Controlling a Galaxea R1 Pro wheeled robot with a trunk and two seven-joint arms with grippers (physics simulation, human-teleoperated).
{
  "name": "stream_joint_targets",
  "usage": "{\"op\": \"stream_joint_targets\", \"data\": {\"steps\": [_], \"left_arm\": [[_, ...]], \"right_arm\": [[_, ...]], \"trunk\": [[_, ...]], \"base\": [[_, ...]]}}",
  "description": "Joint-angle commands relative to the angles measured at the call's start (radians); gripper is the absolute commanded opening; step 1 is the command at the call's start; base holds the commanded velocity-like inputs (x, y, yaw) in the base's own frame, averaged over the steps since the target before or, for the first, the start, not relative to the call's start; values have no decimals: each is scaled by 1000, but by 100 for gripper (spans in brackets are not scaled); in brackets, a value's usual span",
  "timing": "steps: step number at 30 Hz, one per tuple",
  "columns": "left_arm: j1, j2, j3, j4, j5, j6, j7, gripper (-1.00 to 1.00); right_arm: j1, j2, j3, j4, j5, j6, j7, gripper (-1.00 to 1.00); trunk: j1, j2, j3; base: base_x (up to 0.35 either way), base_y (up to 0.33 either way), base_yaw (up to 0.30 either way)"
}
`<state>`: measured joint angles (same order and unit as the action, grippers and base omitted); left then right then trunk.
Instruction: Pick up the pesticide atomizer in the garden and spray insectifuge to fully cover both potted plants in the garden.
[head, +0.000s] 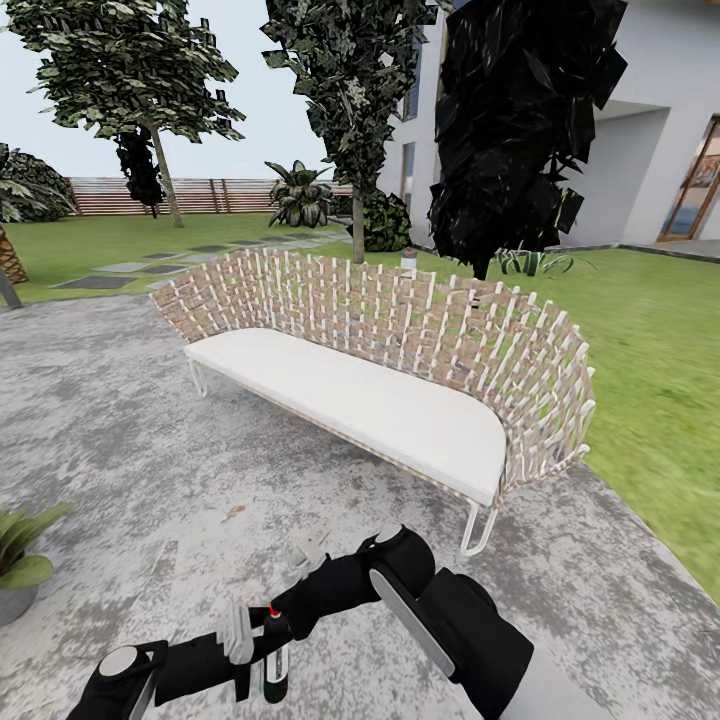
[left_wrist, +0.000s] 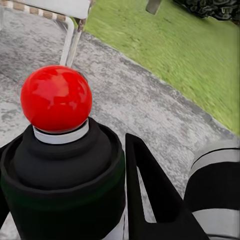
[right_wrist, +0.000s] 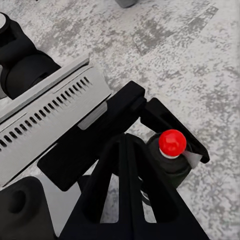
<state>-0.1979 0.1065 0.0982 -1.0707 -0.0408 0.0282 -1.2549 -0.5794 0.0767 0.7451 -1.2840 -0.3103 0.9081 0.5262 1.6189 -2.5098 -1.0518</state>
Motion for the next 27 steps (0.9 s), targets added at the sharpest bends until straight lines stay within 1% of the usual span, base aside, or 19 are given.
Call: {"op": "stream_joint_targets", "data": {"steps": [1,5,9,20,27], "left_arm": [[0,0,0,-1,0,-1,0,-100],[0,-1,0,-1,1,-3,-5,-100],[0,1,2,-2,2,-7,-51,-100],[0,1,6,-3,5,-11,-86,-100],[0,0,8,-24,6,-11,-128,-100]], "right_arm": [[0,0,0,0,0,0,0,-100],[0,0,-1,0,0,0,0,-100],[0,0,-2,0,0,0,0,-100],[0,0,-4,4,-2,-1,-3,-100],[0,0,-4,41,-1,-2,-4,-100]], "trunk": [[0,0,0],[0,0,0],[0,0,0],[0,0,0],[0,0,0]], "base": [[0,0,0],[0,0,0],[0,0,0],[0,0,0],[0,0,0]]}}
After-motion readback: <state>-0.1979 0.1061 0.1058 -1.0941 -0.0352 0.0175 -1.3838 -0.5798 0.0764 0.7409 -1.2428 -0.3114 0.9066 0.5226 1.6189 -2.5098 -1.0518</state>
